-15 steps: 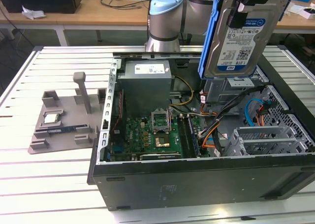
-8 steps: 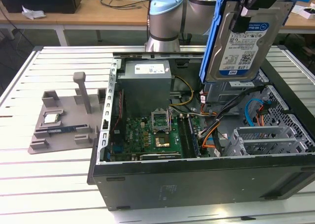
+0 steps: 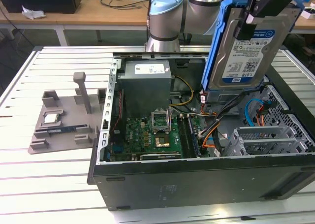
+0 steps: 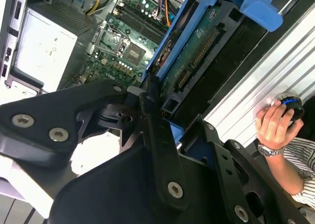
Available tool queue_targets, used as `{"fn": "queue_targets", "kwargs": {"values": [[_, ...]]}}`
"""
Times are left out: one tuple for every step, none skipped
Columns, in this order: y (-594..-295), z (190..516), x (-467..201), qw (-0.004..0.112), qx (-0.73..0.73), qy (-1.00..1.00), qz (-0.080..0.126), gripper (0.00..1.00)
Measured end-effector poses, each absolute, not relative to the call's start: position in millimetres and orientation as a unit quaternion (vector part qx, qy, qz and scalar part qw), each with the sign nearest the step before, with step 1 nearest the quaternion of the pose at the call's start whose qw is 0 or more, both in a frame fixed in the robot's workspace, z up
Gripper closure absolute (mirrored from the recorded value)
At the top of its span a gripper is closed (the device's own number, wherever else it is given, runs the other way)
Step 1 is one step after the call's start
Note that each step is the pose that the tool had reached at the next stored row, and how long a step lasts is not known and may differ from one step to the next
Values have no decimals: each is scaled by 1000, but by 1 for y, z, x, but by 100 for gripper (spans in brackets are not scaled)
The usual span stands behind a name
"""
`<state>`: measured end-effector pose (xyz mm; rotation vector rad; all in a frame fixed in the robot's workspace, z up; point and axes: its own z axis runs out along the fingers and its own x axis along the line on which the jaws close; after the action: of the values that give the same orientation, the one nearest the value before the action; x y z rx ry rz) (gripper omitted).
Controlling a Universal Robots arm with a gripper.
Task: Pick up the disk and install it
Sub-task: 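Pick up the disk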
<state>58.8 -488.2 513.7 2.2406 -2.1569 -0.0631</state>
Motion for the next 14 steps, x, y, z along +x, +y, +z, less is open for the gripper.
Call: {"fn": "queue_targets", "kwargs": {"values": [[-489,514,59,15,720,-693,-20,63],[-490,514,59,15,720,-693,-20,63],[-492,513,59,15,720,-693,-20,63],[-492,513,59,15,720,-693,-20,63],[-493,513,59,15,720,-693,-20,63],[-495,513,59,15,720,-693,-20,63],[-496,513,59,16,720,-693,-20,63],[-497,513,59,15,720,-693,-20,63],[-498,513,59,16,720,-693,-20,63],[-499,513,59,16,720,-693,-20,63],[-499,513,59,15,720,-693,-20,63],[-501,513,59,15,720,-693,-20,63],[-502,513,59,16,720,-693,-20,63],[-503,513,59,16,720,-693,-20,63]]}}
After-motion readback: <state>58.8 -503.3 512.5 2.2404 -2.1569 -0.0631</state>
